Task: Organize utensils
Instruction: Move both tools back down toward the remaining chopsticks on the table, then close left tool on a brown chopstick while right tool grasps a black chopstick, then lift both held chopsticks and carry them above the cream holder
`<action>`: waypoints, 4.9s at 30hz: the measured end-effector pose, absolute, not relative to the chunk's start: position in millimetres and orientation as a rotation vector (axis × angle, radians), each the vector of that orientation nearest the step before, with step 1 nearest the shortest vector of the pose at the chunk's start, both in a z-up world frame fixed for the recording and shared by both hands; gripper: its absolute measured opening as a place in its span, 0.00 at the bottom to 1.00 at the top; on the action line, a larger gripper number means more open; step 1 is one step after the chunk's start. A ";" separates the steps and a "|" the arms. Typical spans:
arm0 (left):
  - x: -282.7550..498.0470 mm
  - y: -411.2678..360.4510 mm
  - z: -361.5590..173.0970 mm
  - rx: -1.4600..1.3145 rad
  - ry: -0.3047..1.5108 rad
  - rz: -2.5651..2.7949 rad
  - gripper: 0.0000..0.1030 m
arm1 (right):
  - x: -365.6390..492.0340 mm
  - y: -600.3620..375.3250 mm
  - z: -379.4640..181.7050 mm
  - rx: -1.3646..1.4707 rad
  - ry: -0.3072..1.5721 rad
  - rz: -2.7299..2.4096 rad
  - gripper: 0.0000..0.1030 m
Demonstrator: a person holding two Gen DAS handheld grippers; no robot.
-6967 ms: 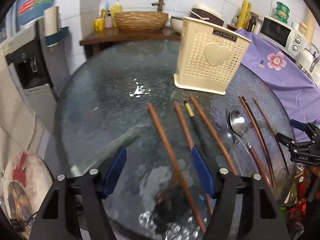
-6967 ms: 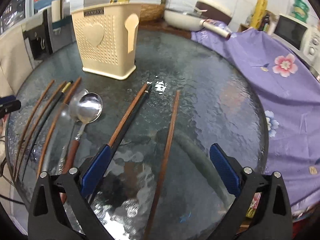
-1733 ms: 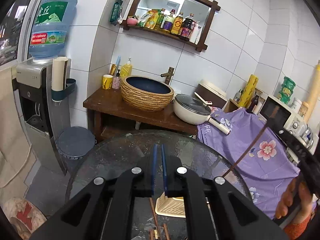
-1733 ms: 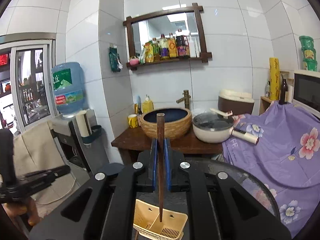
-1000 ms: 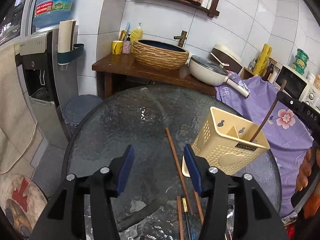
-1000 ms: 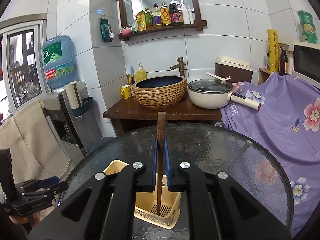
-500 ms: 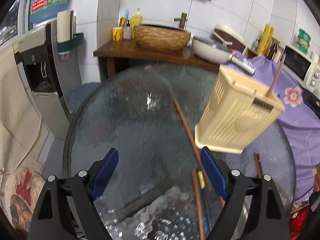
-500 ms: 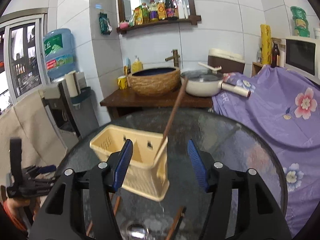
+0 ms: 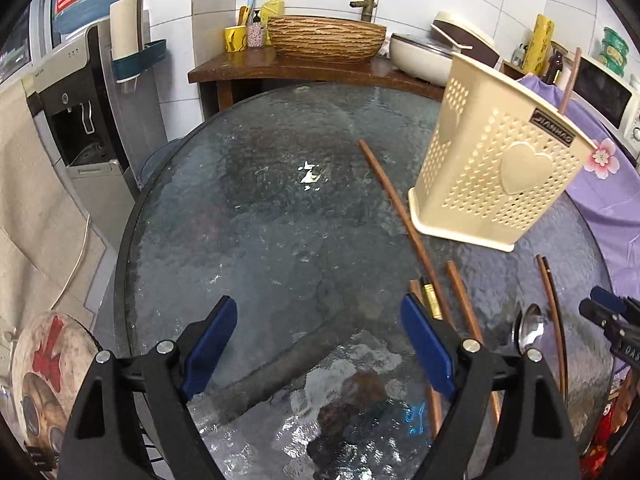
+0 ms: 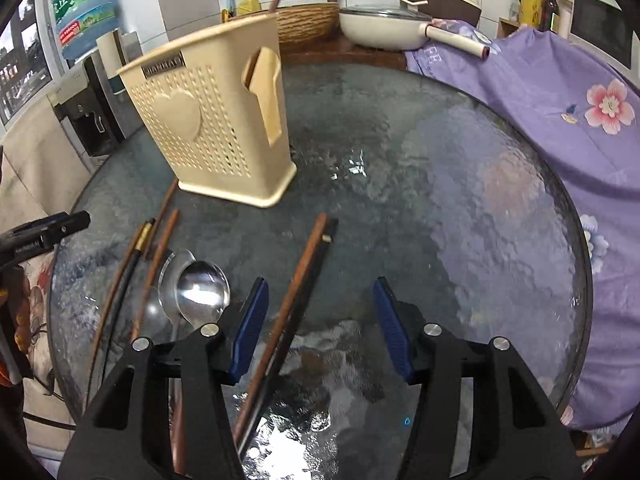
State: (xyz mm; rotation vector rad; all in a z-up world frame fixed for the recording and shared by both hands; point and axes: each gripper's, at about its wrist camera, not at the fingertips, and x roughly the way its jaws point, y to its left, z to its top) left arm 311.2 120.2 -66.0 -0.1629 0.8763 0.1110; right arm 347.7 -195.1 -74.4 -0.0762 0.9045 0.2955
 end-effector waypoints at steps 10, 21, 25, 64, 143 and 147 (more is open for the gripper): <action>309.7 120.2 -73.1 -0.177 0.897 0.101 0.77 | 355.9 -199.0 -92.2 -0.047 0.973 0.291 0.40; 290.0 75.7 -87.0 -0.074 0.939 0.012 0.75 | 349.1 -189.2 -103.1 -0.064 0.985 0.302 0.40; 287.6 66.9 -93.6 -0.033 0.950 0.020 0.67 | 349.5 -193.8 -103.5 -0.067 0.987 0.299 0.40; 328.6 44.8 -91.3 -0.032 1.025 0.045 0.24 | 421.5 -169.0 -104.8 -0.109 1.063 0.137 0.13; 374.0 39.0 184.2 -0.203 0.382 -0.036 0.06 | 406.3 -131.3 200.9 0.022 0.366 0.454 0.08; 385.5 39.6 153.6 -0.203 0.439 -0.036 0.06 | 422.6 -131.2 161.3 0.036 0.429 0.446 0.08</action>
